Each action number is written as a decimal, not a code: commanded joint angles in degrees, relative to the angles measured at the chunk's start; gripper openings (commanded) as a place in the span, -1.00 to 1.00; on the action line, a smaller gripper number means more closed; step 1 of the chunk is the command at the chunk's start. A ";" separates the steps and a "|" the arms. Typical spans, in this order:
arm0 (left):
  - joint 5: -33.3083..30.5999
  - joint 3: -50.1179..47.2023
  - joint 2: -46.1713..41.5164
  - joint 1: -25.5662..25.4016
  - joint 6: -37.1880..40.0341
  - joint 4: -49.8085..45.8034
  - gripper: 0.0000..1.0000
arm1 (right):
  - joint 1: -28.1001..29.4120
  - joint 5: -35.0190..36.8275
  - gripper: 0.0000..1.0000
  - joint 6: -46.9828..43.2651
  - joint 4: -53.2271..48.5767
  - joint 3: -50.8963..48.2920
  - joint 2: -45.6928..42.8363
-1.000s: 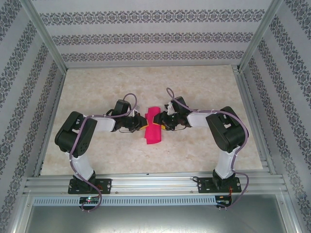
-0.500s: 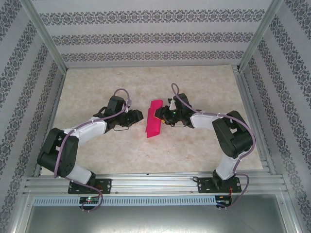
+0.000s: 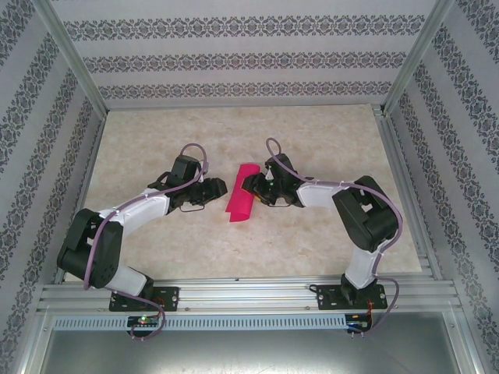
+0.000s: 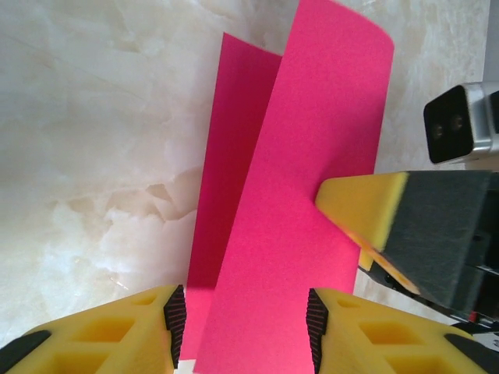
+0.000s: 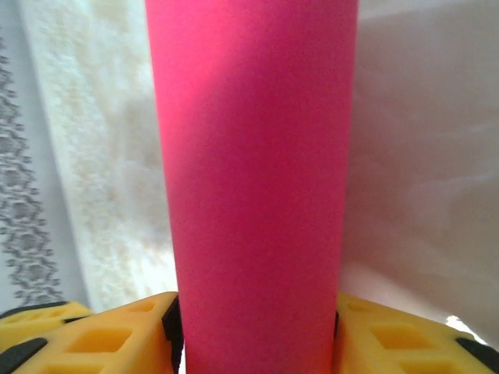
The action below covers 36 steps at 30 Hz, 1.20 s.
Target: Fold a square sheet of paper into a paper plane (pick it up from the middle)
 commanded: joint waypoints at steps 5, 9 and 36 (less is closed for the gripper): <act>2.03 0.70 2.30 -0.54 1.43 -0.67 -0.04 | 0.01 5.62 0.09 -9.50 -16.99 5.26 -0.75; 2.95 1.08 3.47 -0.46 1.41 0.00 -0.04 | 0.09 7.49 0.14 -12.00 -22.87 7.99 -0.49; 5.34 2.62 5.65 -0.47 2.54 -0.27 -0.06 | -1.59 10.32 0.35 -16.93 -34.29 10.91 0.20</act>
